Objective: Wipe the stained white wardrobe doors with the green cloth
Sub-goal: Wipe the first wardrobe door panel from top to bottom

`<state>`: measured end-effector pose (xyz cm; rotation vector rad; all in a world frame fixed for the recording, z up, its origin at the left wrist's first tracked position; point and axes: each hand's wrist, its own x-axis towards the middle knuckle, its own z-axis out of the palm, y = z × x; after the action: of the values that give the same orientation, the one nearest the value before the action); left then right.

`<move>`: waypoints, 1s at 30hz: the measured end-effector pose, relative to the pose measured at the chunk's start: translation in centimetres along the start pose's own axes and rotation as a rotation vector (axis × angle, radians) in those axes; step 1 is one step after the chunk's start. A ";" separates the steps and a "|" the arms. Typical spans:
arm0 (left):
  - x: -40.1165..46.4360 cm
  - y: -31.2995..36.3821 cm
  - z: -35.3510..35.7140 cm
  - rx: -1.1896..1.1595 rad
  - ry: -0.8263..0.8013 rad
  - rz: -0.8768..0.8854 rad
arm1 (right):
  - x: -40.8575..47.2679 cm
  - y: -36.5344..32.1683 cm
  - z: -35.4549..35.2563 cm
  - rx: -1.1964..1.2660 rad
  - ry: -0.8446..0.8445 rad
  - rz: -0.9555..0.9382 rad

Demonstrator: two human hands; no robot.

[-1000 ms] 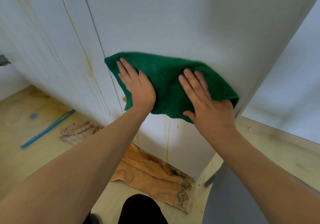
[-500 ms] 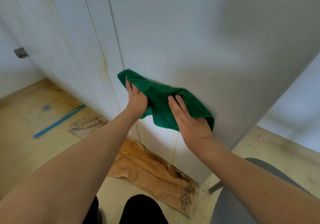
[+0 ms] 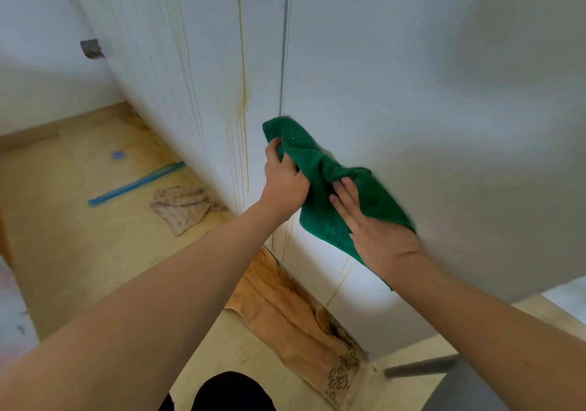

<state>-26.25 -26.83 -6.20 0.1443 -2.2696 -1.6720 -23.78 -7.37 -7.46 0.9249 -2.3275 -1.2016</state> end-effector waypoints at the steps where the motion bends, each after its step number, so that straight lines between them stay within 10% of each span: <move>1: -0.1 0.0 0.3 -0.002 0.026 0.018 | 0.1 -0.1 0.0 -0.016 0.001 -0.018; 9: 0.3 -0.3 -0.6 0.048 -0.080 0.003 | 0.5 1.3 -3.4 -0.133 -0.243 -0.201; 14: 0.4 0.7 -3.1 0.197 -0.142 -0.056 | 1.3 2.7 -3.7 0.375 -0.456 -0.169; 20: 0.5 2.1 -3.6 0.096 -0.392 -0.334 | 1.1 6.8 -8.8 0.369 -0.661 -0.241; 30: 0.8 3.9 -1.9 0.053 -0.241 -0.444 | 1.3 5.3 -7.2 0.527 -0.525 -0.092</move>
<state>-25.97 -27.55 -1.91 0.5186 -2.6060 -1.9290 -22.59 -10.21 1.02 0.9698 -3.1533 -0.9572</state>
